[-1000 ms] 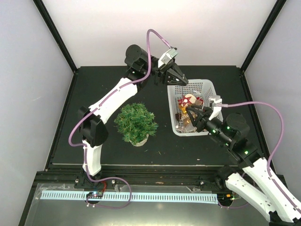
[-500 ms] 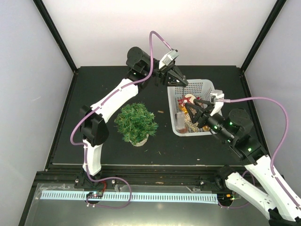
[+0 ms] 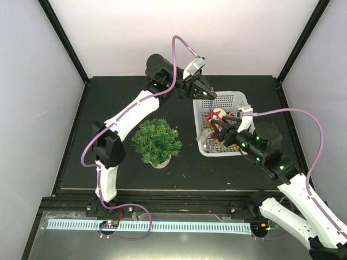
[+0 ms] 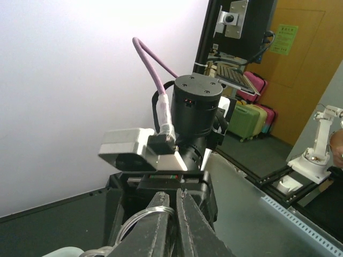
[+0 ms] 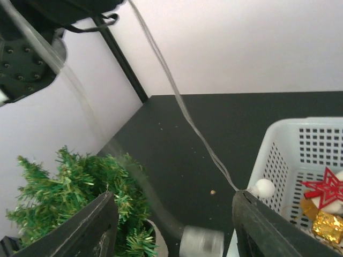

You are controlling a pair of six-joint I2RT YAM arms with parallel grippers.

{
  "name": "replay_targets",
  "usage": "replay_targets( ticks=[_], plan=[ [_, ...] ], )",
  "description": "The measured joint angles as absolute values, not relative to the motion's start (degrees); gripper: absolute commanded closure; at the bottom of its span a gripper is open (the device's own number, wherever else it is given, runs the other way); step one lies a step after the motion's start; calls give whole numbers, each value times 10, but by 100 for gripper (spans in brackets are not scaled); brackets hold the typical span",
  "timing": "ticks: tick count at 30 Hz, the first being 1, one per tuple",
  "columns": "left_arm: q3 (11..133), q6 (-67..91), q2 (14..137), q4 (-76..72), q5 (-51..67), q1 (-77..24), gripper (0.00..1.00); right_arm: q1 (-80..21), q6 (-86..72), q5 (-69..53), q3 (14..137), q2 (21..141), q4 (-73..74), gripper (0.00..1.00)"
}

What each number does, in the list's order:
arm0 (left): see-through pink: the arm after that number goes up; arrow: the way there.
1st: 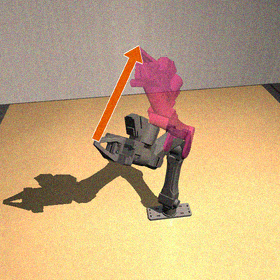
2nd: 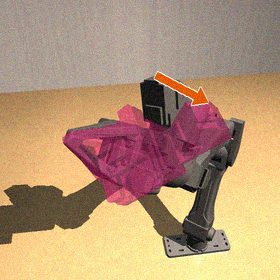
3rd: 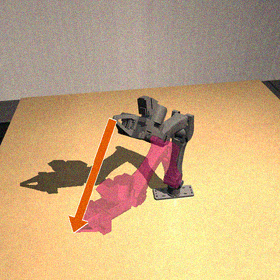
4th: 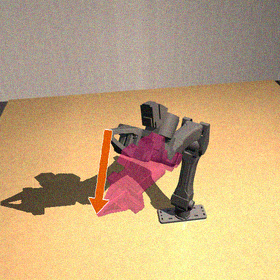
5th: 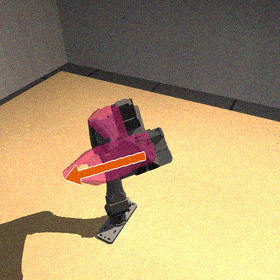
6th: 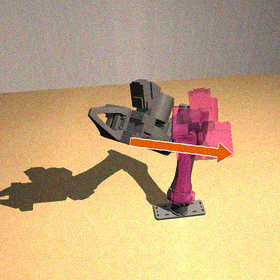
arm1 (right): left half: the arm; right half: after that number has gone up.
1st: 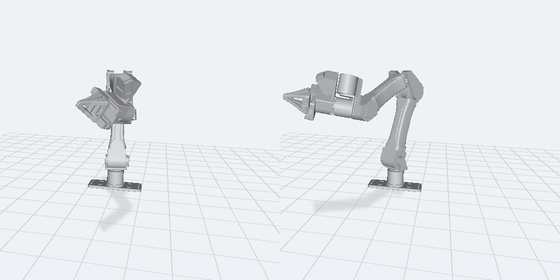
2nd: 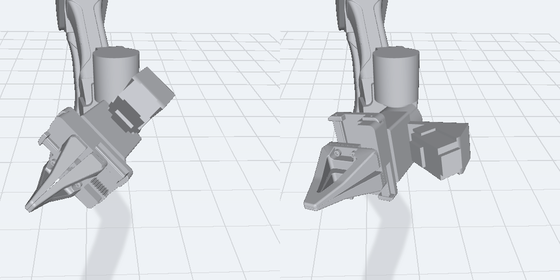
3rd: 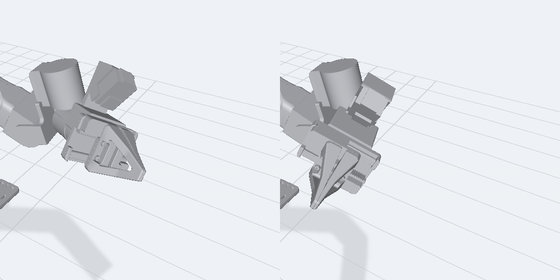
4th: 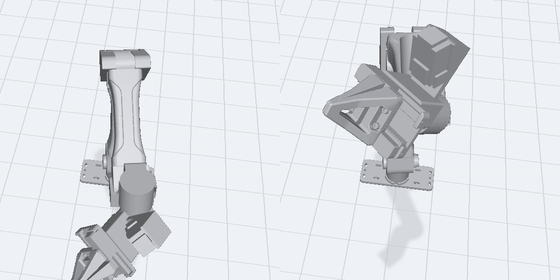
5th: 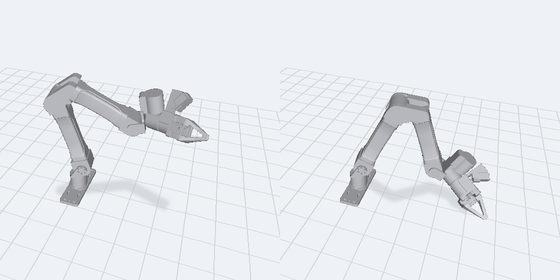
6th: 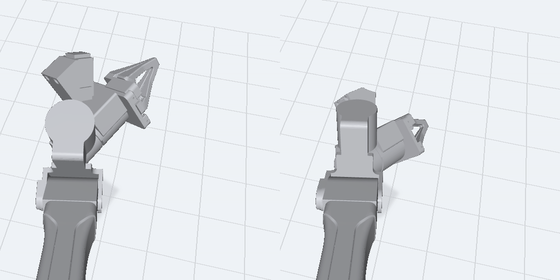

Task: Decorate the small christmas tree

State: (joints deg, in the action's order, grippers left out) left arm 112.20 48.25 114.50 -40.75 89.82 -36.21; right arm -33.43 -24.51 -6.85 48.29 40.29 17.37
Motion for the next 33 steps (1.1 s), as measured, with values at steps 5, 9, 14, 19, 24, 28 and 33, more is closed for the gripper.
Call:
replay_targets(
  ticks=[5,9,14,19,24,28,33],
  plan=[
    [1122,482,1145,-408,898,-362,92,-334,-244,-41,479,423,189,36],
    [1122,482,1144,-407,898,-363,91,-334,-245,-25,463,439,190,36],
    [1122,483,1140,-406,898,-369,92,-330,-248,-13,441,460,184,37],
    [1123,483,1123,-405,898,-379,92,-329,-248,4,437,477,179,36],
    [1133,482,1105,-403,898,-380,92,-326,-248,11,432,478,165,31],
    [1143,482,1089,-403,898,-380,92,-326,-249,-8,416,489,148,31],
    [1148,476,1066,-394,898,-380,92,-326,-255,-35,395,532,127,32]
  ],
)
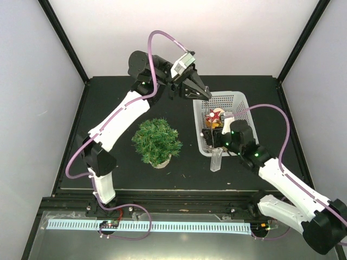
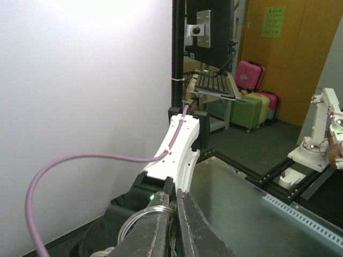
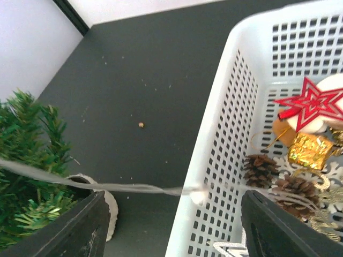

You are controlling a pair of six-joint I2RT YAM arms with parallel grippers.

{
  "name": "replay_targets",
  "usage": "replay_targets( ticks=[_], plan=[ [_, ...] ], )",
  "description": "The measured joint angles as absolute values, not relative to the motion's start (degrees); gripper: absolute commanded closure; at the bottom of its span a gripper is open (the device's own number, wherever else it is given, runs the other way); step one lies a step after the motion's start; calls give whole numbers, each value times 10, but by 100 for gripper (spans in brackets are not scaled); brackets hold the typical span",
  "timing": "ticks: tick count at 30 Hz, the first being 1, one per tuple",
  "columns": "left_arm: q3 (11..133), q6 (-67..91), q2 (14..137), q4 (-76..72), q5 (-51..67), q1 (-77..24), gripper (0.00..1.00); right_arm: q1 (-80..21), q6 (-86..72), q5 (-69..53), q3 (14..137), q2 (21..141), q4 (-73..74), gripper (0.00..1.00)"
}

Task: Decorate the small christmas tree

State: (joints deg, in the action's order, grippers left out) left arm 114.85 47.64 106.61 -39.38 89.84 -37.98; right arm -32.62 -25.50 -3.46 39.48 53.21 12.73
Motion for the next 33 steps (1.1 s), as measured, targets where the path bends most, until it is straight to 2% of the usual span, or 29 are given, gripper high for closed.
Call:
replay_targets(
  ticks=[2,7,11,12,14,15,22,29,30,31,32,33],
  plan=[
    [1149,473,1057,-390,899,-380,92,-326,-259,-41,389,553,117,36],
    [1149,467,1040,-380,899,-380,92,-326,-266,-57,382,592,81,56],
    [1149,464,1033,-375,899,-380,92,-326,-276,-73,383,615,42,56],
    [1148,464,1032,-373,899,-380,92,-326,-275,-76,385,620,37,60],
    [1145,464,1029,-373,899,-380,92,-326,-276,-81,389,627,29,91],
    [1142,464,1028,-373,898,-380,92,-326,-275,-83,392,628,27,98],
    [1127,465,1017,-372,898,-374,90,-326,-266,-72,405,594,39,99],
    [1100,465,970,-368,899,-352,89,-326,-232,-35,477,527,92,99],
    [1095,465,958,-367,899,-348,89,-326,-228,-33,488,522,96,96],
    [1089,465,947,-366,899,-346,89,-326,-225,-33,497,517,99,90],
    [1084,465,939,-366,899,-345,88,-326,-223,-36,502,516,101,72],
    [1077,465,927,-364,899,-345,88,-326,-215,-44,506,515,103,59]
  ],
)
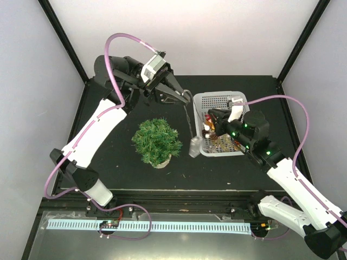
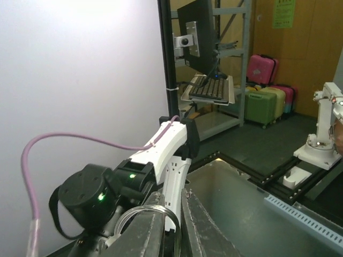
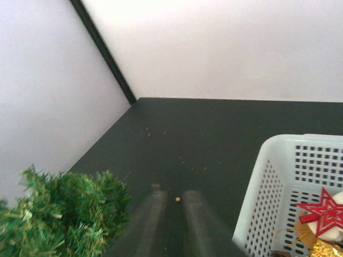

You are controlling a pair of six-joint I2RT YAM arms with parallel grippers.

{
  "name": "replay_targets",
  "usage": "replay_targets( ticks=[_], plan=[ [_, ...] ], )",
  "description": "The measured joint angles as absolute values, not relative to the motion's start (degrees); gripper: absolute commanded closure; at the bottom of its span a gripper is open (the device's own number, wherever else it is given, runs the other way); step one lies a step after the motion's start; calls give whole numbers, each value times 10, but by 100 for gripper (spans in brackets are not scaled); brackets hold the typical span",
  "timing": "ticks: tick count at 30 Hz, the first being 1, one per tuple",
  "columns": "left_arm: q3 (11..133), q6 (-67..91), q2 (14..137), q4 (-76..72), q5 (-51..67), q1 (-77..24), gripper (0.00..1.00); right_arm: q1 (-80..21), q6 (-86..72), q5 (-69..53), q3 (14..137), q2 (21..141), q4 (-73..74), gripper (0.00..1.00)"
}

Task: Decorate the small christmas tree

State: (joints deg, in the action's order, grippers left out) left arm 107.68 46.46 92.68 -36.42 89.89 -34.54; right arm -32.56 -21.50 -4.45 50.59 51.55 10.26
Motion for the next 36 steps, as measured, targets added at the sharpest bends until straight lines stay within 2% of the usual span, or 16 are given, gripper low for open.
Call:
replay_targets(
  ticks=[1,5,9,15,22,30,36],
  plan=[
    [1074,465,921,-363,900,-346,88,-325,-216,-51,506,516,104,51],
    [1071,466,905,-357,900,-346,86,-325,-204,-120,496,529,106,38],
    [1066,467,904,-342,900,-346,85,-325,-183,-171,463,526,102,33],
    [1060,464,903,-317,900,-346,85,-325,-167,-208,419,501,80,34],
    [1047,461,897,-313,900,-346,84,-325,-170,-183,362,434,55,34],
    [1046,461,897,-313,900,-346,84,-326,-172,-132,360,381,83,34],
    [1046,461,897,-313,900,-346,84,-338,-173,-91,365,384,115,34]
  ],
)
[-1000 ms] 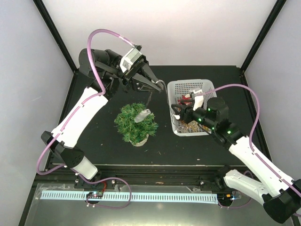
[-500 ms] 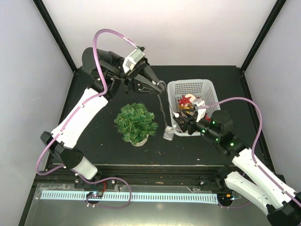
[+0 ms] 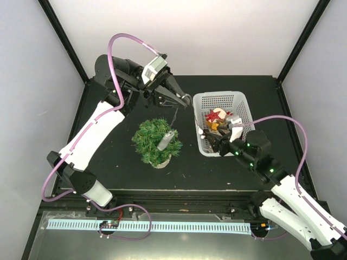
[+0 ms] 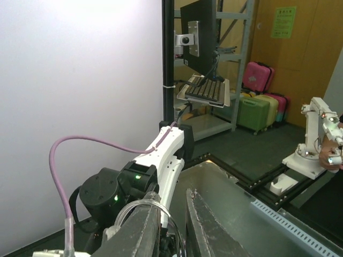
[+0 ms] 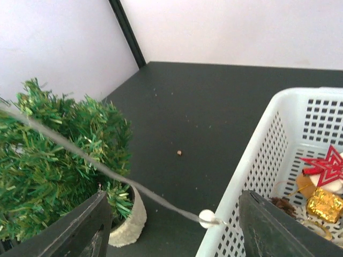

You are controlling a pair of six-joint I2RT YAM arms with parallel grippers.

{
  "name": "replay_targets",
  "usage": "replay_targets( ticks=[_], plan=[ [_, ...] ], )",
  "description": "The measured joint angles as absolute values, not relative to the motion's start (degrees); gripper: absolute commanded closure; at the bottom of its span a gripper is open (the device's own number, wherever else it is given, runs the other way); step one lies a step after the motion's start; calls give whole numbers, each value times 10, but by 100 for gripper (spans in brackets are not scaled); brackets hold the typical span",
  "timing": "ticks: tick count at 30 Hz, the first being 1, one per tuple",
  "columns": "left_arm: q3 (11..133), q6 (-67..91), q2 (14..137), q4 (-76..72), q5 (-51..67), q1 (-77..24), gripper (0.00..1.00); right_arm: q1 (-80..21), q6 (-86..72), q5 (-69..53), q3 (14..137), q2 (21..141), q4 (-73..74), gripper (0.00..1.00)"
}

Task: Decorate the small christmas tree

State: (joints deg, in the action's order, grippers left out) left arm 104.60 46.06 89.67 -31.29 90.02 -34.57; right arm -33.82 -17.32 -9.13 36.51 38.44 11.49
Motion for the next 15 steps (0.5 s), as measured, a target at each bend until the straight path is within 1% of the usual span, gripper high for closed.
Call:
replay_targets(
  ticks=[10,15],
  plan=[
    [1046,465,898,-315,900,-346,83,-407,-167,-63,365,447,121,34],
    [1046,467,898,-315,900,-346,83,-414,-165,-59,365,452,119,34]
  ],
)
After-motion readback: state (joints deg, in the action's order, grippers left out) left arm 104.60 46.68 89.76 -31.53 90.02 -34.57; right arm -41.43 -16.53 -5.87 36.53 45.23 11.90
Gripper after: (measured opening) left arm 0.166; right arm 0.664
